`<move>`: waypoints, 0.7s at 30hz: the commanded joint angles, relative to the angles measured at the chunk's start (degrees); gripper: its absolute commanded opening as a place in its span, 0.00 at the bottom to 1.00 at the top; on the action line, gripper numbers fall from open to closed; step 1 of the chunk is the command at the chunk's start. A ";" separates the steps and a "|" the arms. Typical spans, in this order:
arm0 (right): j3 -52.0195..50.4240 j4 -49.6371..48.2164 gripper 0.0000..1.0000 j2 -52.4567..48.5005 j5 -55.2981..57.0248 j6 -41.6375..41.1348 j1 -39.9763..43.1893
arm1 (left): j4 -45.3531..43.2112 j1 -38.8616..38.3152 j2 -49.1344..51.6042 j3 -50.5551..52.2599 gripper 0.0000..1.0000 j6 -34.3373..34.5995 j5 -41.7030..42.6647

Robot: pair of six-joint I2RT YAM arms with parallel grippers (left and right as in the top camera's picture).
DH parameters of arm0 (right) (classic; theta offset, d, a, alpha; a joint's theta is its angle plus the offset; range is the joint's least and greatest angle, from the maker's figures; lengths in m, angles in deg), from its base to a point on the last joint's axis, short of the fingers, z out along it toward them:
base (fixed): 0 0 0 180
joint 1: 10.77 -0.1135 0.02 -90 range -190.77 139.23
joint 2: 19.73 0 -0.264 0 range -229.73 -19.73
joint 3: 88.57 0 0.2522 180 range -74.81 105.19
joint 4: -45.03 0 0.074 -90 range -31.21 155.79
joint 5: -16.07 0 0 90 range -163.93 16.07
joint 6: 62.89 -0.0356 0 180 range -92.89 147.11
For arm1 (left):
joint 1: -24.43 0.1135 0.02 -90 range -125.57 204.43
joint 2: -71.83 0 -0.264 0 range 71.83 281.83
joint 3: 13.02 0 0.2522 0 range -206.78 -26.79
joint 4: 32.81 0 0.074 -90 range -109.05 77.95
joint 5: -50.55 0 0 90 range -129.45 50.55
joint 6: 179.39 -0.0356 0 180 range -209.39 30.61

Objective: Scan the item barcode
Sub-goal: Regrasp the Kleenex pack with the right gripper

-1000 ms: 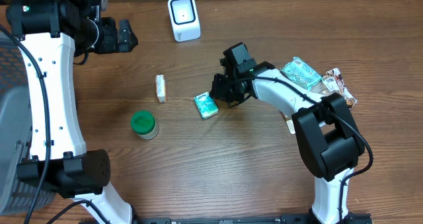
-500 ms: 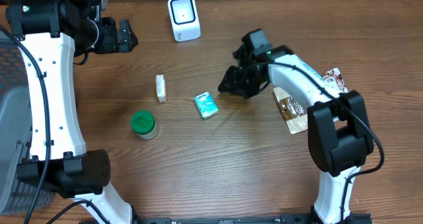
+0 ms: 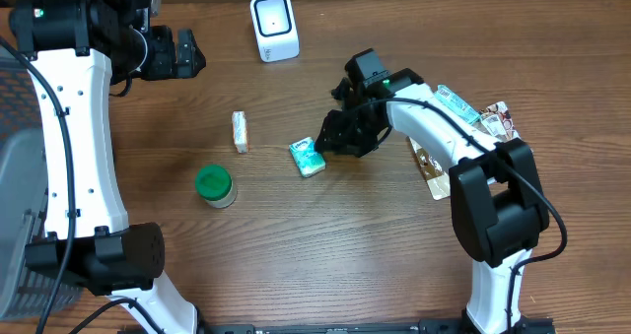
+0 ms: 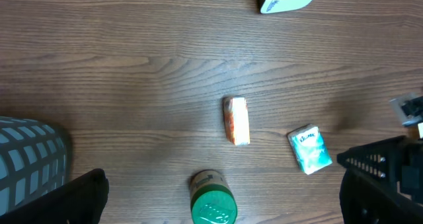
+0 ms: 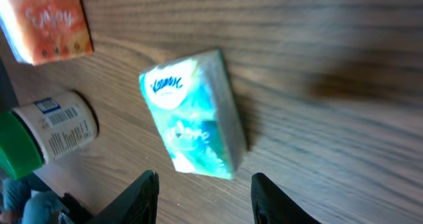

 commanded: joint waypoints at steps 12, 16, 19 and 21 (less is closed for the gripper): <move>-9.03 -9.94 0.36 -0.07 -1.03 -1.75 -0.96 | -0.11 -0.07 -1.25 -0.70 1.00 -1.51 -0.13; -9.66 -12.39 0.36 -0.07 -1.22 -1.75 -2.05 | -0.11 -0.07 -1.25 -0.70 1.00 -1.51 -0.11; -9.66 -13.40 0.36 -0.07 -1.18 -1.75 -2.54 | -0.11 -0.07 -1.25 -0.70 0.99 -1.51 -0.11; -9.68 -13.35 0.36 -0.07 -0.74 -1.79 -2.71 | -0.11 -0.04 -1.25 -0.70 1.00 -1.51 -0.11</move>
